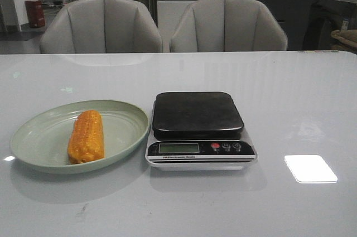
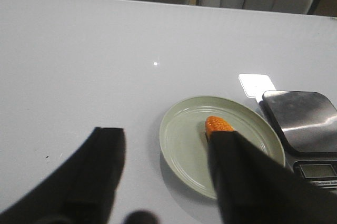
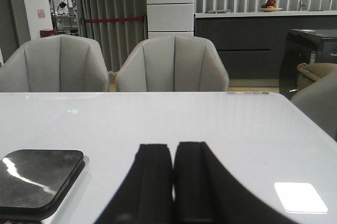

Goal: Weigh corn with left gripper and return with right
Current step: 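Move the left gripper toward the corn cob on the green plate, then grasp the yellow corn cob with the left gripper and lift it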

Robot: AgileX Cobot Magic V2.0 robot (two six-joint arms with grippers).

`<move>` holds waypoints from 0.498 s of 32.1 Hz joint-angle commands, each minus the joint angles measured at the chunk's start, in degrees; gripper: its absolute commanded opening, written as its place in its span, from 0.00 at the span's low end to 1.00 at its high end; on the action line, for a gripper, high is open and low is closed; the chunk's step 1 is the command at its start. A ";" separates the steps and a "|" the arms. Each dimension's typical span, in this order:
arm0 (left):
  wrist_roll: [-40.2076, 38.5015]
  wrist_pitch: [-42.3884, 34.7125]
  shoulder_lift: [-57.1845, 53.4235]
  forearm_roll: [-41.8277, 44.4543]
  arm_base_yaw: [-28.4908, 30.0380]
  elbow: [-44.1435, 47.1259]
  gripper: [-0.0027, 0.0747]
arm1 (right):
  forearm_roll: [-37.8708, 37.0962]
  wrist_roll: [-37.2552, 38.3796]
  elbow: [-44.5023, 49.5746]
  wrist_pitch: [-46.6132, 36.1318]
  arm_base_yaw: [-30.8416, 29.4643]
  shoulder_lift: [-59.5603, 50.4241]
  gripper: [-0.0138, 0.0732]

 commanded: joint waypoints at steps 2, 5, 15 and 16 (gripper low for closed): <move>-0.54 -1.99 7.76 -0.61 -1.16 -6.04 0.86 | -0.48 -0.40 0.62 -4.41 -0.25 -1.12 0.35; -0.54 -0.52 13.62 -2.09 -2.03 -9.39 0.86 | -0.48 -0.40 0.62 -4.41 -0.25 -1.12 0.35; -2.81 -0.89 35.72 -2.53 -14.17 -18.69 0.86 | -0.48 -0.40 0.62 -4.41 -0.25 -1.12 0.35; -3.17 -0.90 38.13 -2.53 -15.28 -19.59 0.86 | -0.48 -0.40 0.62 -4.41 -0.25 -1.12 0.35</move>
